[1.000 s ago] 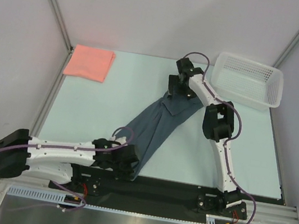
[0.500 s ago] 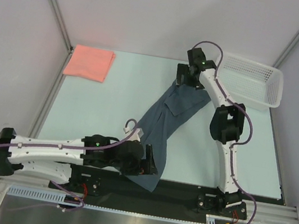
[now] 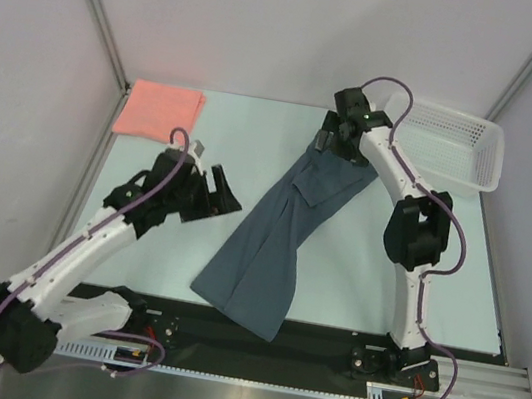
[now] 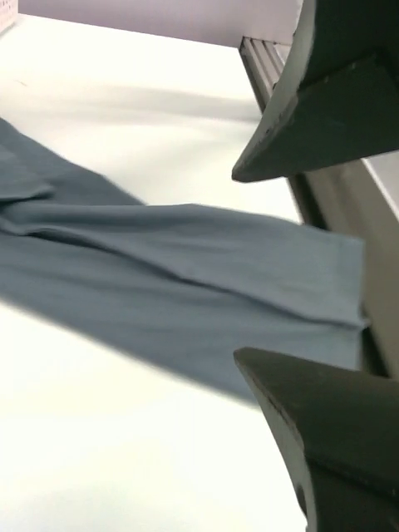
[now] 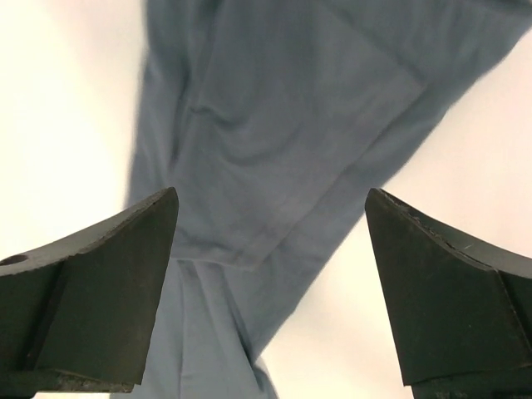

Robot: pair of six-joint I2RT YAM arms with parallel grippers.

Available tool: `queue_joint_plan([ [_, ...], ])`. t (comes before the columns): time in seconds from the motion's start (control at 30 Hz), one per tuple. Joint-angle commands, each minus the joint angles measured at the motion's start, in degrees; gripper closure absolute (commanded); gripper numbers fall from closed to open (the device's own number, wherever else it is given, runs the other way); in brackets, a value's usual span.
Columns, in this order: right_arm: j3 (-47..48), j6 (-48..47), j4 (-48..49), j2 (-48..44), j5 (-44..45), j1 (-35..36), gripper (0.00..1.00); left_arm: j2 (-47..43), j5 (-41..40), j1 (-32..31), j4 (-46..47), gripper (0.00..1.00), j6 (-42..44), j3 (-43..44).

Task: Fold and stack the t-shirts
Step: Fold the tshirt

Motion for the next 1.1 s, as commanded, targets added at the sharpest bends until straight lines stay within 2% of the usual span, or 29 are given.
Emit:
queue_joint_plan([
  [0.0,-5.1,2.9,2.1,-6.6,0.7,-0.8,0.00,11.3,17.7,8.1,11.9,0.16,17.1,3.3],
  [0.07,-12.0,2.7,3.7,-9.3,0.5,-1.7,0.01,17.1,19.6,10.0,11.6,0.22,20.7,5.4],
  [0.1,-14.4,3.2,5.9,-12.4,-0.3,-2.9,0.04,21.6,19.8,10.0,11.5,0.24,21.5,5.6],
  [0.2,-26.4,3.9,12.8,-17.3,-1.7,-4.6,0.15,25.2,20.5,10.0,13.2,0.34,22.5,4.7],
  [0.3,-35.9,5.2,20.5,-22.0,-2.3,-6.1,0.28,28.4,18.5,10.0,12.3,0.29,23.5,5.1],
  [0.4,-41.3,7.8,24.7,-23.2,-2.5,-7.3,0.31,32.3,16.0,10.0,10.6,0.22,25.5,7.4],
  [0.47,-43.3,8.1,26.2,-23.0,-3.0,-7.9,0.37,35.6,16.0,10.0,9.5,0.22,27.1,8.9],
  [0.53,-45.7,8.8,28.4,-23.0,-3.1,-8.4,0.39,37.6,16.0,10.0,9.0,0.23,28.4,10.6],
  [0.63,-47.6,8.9,31.1,-22.8,-4.1,-9.9,0.40,40.9,17.5,10.0,9.4,0.29,29.3,11.6],
  [0.7,-47.5,8.5,31.2,-22.7,-5.5,-10.9,0.43,42.8,19.0,10.0,9.8,0.36,29.4,11.9],
  [0.93,-46.7,6.1,30.0,-22.9,-7.1,-11.9,0.46,48.6,25.5,10.1,13.3,0.37,27.4,12.0],
  [1.0,-47.3,6.3,30.0,-23.2,-7.8,-12.3,0.46,49.9,25.3,10.1,13.4,0.45,26.9,12.2],
  [1.03,-47.6,6.4,30.2,-23.4,-8.2,-12.7,0.47,50.7,25.2,10.1,13.4,0.55,26.6,12.3],
  [1.07,-47.8,6.5,30.6,-23.5,-8.5,-12.7,0.47,51.2,25.1,10.1,13.3,0.61,26.5,12.5],
])
